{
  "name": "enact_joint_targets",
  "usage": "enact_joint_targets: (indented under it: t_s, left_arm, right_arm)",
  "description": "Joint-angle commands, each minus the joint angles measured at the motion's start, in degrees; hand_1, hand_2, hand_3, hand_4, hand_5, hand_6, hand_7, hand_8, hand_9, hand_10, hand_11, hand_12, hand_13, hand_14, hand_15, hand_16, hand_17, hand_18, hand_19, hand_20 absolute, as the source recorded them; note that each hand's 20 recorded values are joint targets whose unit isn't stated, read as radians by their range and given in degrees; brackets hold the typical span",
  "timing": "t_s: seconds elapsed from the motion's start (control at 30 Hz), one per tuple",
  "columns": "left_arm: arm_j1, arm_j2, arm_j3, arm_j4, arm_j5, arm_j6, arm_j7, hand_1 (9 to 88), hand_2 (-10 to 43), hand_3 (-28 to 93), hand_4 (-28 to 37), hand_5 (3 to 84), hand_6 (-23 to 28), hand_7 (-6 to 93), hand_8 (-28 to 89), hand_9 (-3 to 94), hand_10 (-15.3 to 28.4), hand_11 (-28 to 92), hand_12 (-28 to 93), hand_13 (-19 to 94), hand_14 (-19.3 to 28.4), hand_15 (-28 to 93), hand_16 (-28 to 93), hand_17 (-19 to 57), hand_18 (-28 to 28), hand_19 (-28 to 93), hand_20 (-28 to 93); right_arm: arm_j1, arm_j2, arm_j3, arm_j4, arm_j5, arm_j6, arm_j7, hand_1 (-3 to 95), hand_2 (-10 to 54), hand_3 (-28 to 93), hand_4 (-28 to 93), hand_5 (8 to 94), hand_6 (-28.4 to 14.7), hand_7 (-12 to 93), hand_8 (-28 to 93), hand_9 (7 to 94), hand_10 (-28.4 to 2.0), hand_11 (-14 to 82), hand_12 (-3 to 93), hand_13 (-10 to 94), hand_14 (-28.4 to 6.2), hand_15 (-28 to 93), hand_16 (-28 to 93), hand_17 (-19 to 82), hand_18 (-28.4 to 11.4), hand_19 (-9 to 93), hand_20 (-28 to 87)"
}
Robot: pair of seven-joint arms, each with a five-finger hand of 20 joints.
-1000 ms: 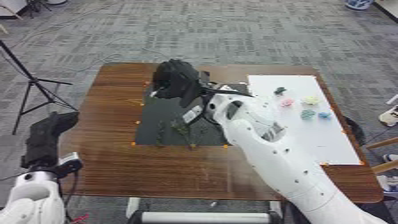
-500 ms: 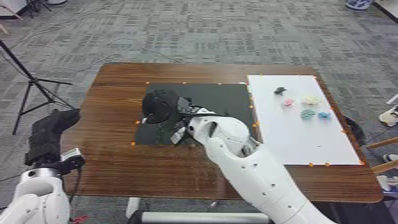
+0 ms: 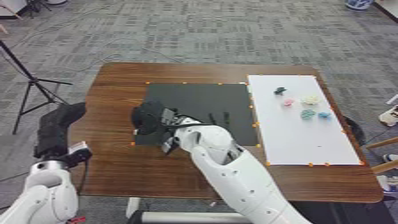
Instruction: Arrange flowers
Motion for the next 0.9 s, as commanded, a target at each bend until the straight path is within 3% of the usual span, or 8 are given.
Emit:
enact_joint_targets:
  t_s: [0.03, 0.3, 0.5, 0.9]
  left_arm:
    - [-0.2, 0.13, 0.06, -0.58, -0.64, -0.07, 1.06, 26.0, 31.4, 62, -28.3, 54.9, 3.4, 19.6, -9, 52.9, 13.7, 22, 10, 40, 15.3, 20, -4, 6.7, 8.4, 5, 15]
    - [-0.4, 0.14, 0.27, -0.97, -0.67, -0.38, 0.96, 25.8, 31.0, 63, -28.3, 54.9, 3.3, 19.5, -9, 52.7, 13.7, 22, 10, 40, 15.3, 20, -4, 6.5, 8.4, 5, 15]
    - [0.0, -0.08, 0.08, -1.42, -0.60, -0.98, 1.05, 25.3, 30.2, 63, -28.3, 54.9, 3.3, 19.5, -9, 52.5, 13.7, 22, 10, 40, 15.4, 20, -4, 6.4, 8.4, 5, 15]
    - [-0.1, -0.38, 0.11, -2.12, -0.51, -1.07, 1.10, 23.2, 24.1, 65, -28.3, 54.4, 3.3, 19.3, -9, 51.8, 13.7, 22, 10, 40, 15.5, 20, -4, 6.2, 8.4, 5, 15]
  right_arm:
    - [1.2, -1.4, -0.8, 1.0, -5.5, 3.6, -0.3, 59.7, -9.5, 61, -24, 76.4, 2.2, 32, 4, 93.3, -6.4, 9.7, 30.6, 94, -0.5, 59, 37, 66, -12.7, 93, 62]
    - [2.1, -0.7, -2.6, 0.8, -10.5, 5.7, 3.1, 59.5, -9.5, 61, -24, 76.0, 2.4, 33, 2, 93.1, -6.3, 7.3, 30.6, 94, -0.3, 60, 36, 66, -12.8, 93, 62]
    - [1.9, -0.5, -3.0, 0.3, -11.0, 3.7, 5.0, 58.9, -9.5, 61, -24, 75.9, 3.0, 31, 1, 91.6, -6.9, 4.3, 28.2, 94, -0.3, 60, 36, 66, -12.9, 93, 63]
    - [1.5, -0.7, -2.7, 0.0, -11.9, 1.1, 6.6, 56.6, -9.5, 62, -22, 75.3, 3.6, 29, 1, 89.1, -7.4, 4.7, 24.8, 94, -0.4, 60, 35, 66, -13.0, 93, 62]
